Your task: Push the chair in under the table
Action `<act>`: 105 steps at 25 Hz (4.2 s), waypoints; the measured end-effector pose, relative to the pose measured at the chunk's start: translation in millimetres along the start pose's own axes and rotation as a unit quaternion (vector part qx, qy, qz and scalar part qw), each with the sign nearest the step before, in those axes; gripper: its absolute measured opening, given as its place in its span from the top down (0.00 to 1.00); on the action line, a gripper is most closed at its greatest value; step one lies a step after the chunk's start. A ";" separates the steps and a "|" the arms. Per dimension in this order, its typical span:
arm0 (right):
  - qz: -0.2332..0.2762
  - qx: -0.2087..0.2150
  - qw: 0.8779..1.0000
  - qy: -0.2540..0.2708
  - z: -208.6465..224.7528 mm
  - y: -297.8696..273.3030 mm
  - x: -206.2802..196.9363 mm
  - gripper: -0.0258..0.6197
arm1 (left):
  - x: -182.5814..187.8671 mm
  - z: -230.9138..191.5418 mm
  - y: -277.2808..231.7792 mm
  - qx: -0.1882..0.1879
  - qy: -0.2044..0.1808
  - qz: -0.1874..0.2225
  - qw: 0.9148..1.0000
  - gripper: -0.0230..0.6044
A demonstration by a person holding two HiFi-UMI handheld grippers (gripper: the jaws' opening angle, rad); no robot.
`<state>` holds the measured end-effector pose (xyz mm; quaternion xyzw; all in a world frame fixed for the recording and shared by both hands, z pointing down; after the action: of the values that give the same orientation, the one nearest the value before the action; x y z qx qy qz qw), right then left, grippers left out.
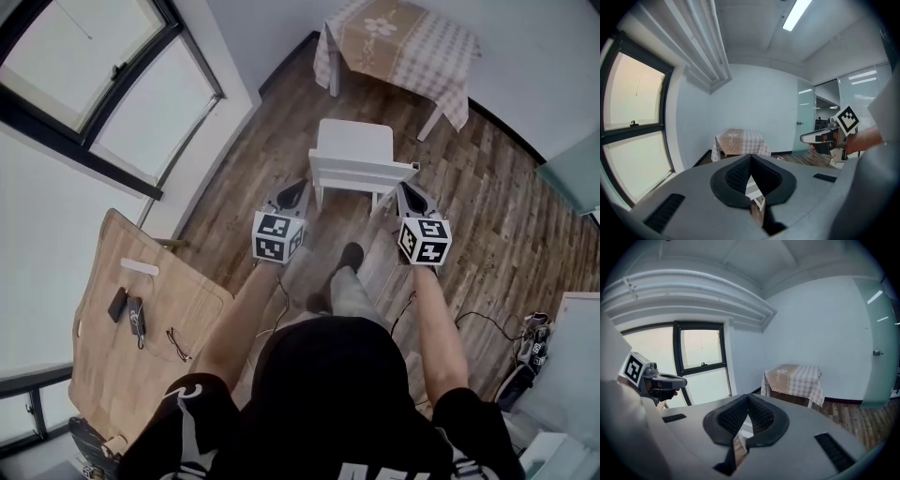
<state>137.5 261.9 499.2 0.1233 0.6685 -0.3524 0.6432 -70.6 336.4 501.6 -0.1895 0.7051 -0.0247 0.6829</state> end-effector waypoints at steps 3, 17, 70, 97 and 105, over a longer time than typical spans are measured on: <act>-0.009 0.010 0.999 -0.049 17.4 -16.3 -5.1 0.94 | -5.5 -7.8 -21.1 -0.001 0.000 -0.014 1.000 0.94; -0.081 0.009 0.978 -0.190 89.4 -88.6 -43.0 0.94 | -47.9 -55.4 -107.7 0.009 0.016 -0.092 0.996 0.94; -0.234 0.119 0.929 -0.261 195.6 -179.6 -157.8 0.52 | -145.4 -84.4 -219.8 0.070 0.130 -0.273 0.951 0.57; -0.239 0.123 0.944 -0.191 186.7 -177.4 -161.9 0.50 | -145.8 -84.6 -219.3 0.086 0.132 -0.283 0.946 0.58; -0.249 0.123 0.949 -0.150 185.8 -180.4 -157.4 0.50 | -144.4 -83.0 -220.5 0.088 0.134 -0.279 0.947 0.58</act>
<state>192.0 60.2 718.7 -0.0234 0.5255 -0.5951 0.6075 -100.5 156.9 709.5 -0.3125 0.7040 -0.3016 0.5619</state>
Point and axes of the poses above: the fingertips, and each gripper's own axes: y backward along the fingers, z to its right, x out of its top, the point moved 1 cm from there along y, backward along the fingers, and after that the axes turned 1 degree about z, right-handed, at the moved point
